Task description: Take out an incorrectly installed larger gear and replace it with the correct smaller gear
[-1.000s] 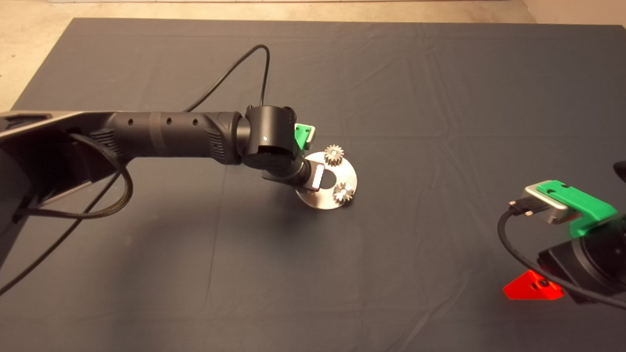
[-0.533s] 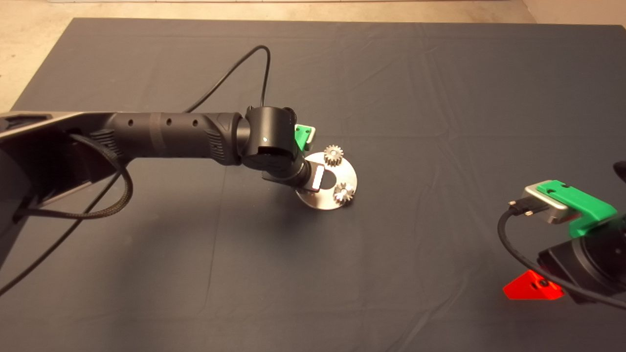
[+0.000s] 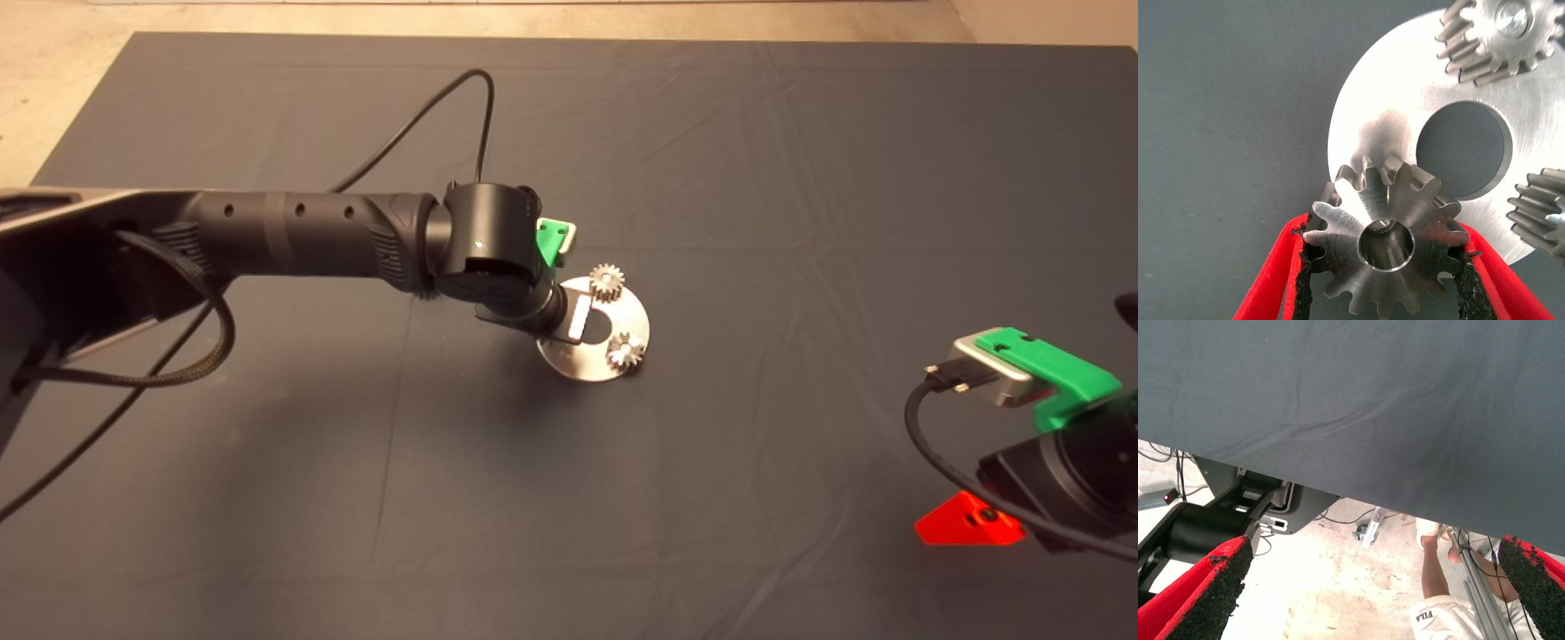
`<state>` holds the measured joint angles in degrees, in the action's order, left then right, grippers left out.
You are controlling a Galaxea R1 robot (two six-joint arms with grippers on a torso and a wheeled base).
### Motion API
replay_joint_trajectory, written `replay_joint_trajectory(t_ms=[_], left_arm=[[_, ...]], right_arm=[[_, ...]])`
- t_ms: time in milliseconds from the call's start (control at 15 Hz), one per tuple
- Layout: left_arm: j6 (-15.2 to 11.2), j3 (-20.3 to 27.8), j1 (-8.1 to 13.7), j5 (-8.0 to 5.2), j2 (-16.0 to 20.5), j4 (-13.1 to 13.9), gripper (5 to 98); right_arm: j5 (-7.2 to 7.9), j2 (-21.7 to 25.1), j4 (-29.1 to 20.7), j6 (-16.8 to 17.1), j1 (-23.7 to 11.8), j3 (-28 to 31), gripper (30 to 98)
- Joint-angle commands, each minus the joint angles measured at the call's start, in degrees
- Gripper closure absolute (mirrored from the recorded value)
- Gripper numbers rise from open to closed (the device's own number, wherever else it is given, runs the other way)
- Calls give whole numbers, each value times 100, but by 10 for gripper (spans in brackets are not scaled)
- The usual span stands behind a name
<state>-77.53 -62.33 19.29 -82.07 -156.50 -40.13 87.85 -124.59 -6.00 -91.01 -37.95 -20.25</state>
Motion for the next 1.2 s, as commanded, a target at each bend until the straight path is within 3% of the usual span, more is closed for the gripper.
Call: replay_joint_trajectory(t_ms=[0,333,533,733,1000,1133], left_arm=[[-34,235,326,-305,-17,-56,611],[-383,877,436,-749,233,-47,611],[-797,1291,436,-758,674,31,611],[-1045,1671,410,-749,1134,49,612],[-1053,1998,348,-758,1445,40,613],[-1053,2015,110,-767,1521,6,613]], right_arm=[[716,-9,152,-48,-90,23,308],[716,-1,152,-48,-92,23,308],[716,-9,152,-48,-98,23,308],[716,-9,152,-48,-99,23,308],[716,-18,152,-48,-96,23,308],[716,-10,152,-48,-90,23,308]])
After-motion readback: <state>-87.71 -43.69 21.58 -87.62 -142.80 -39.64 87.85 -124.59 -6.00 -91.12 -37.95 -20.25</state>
